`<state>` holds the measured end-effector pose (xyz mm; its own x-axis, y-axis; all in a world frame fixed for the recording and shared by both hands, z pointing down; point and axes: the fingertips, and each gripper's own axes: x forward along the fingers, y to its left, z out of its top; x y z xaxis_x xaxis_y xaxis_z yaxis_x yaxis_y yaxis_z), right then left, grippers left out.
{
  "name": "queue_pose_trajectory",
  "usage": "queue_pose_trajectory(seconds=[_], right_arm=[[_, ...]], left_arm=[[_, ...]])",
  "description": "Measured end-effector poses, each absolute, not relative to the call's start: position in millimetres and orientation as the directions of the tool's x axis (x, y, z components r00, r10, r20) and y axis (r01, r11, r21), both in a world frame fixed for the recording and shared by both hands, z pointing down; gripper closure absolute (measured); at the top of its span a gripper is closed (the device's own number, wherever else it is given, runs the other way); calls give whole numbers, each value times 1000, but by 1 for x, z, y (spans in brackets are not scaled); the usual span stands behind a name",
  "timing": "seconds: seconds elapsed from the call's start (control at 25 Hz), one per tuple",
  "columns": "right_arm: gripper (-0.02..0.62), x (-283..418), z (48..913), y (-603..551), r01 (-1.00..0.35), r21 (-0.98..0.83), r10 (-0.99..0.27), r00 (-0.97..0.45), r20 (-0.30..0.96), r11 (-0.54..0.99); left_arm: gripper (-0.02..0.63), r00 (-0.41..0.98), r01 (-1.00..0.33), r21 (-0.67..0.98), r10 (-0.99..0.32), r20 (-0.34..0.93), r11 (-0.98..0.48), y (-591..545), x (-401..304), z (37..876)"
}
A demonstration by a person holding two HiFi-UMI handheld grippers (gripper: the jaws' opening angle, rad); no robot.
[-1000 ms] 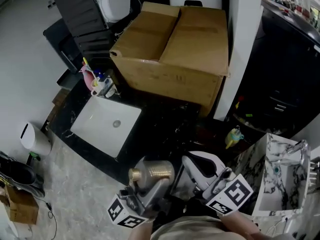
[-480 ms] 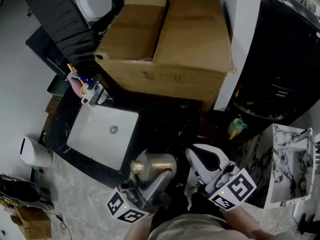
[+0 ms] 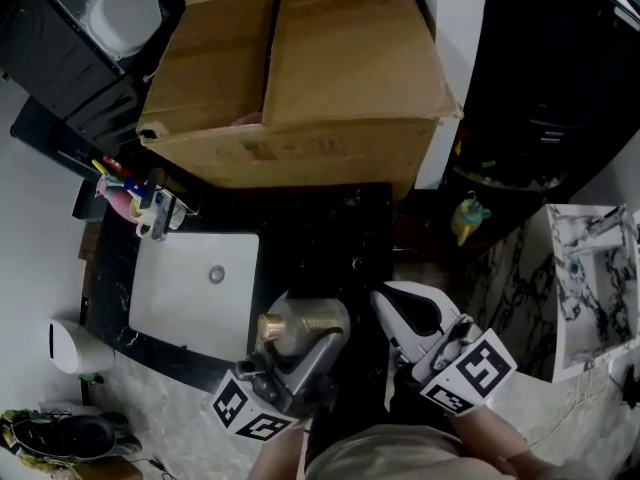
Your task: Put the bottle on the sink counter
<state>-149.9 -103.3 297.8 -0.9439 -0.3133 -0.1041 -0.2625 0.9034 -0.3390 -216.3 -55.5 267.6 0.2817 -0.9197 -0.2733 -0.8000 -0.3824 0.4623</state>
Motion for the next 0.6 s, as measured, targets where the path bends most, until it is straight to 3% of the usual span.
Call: queue_pose_trajectory(seconds=[0.6], right_arm=[[594, -155, 329, -133, -408, -370, -452, -891, -38, 835]], left_arm=[[273, 416, -813, 390, -900, -130, -432, -132, -235, 309]])
